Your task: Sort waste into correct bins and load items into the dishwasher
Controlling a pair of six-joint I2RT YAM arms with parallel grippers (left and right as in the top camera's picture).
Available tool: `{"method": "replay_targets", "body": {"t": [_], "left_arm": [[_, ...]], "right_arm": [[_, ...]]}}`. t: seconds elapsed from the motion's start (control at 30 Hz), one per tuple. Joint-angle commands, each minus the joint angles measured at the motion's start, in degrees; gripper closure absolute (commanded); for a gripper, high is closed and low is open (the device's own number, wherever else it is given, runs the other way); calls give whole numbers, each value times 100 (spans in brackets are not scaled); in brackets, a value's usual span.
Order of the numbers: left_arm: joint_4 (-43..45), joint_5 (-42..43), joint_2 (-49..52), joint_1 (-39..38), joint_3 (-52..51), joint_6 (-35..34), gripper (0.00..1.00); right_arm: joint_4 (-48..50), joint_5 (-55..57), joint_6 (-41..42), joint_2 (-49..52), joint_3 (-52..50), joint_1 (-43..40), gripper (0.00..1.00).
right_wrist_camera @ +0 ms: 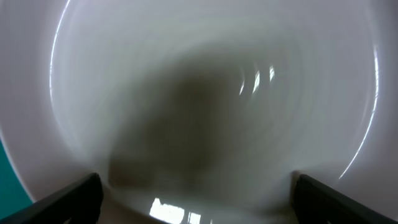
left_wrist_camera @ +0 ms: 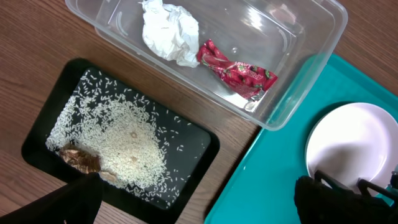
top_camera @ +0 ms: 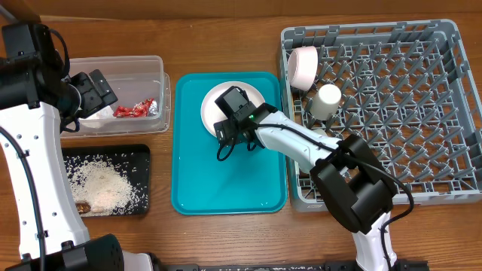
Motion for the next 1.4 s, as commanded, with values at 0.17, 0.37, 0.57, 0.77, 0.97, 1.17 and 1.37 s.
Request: {"method": "replay_targets", "body": {"t": [0.17, 0.37, 0.57, 0.77, 0.97, 1.17, 1.37], "left_arm": [[7, 26, 28, 11, 2, -83, 0], [9, 24, 28, 9, 2, -83, 0], [7, 24, 28, 9, 2, -83, 0], [7, 24, 28, -7, 2, -83, 0], [7, 24, 28, -2, 2, -83, 0], [7, 24, 28, -2, 2, -83, 0], [7, 24, 28, -2, 2, -83, 0]], "right_arm": [[-741, -1794, 155, 111, 2, 35, 0], [-953, -2691, 129, 111, 2, 168, 0], [-1147, -2677, 114, 107, 11, 376, 0], [-1392, -2632, -20, -155, 293, 369, 0], [-1488, -2269, -564, -603, 697, 339, 0], [-1447, -1626, -793, -837, 804, 337, 0], [-1405, -1327, -796, -833, 800, 339, 0]]}}
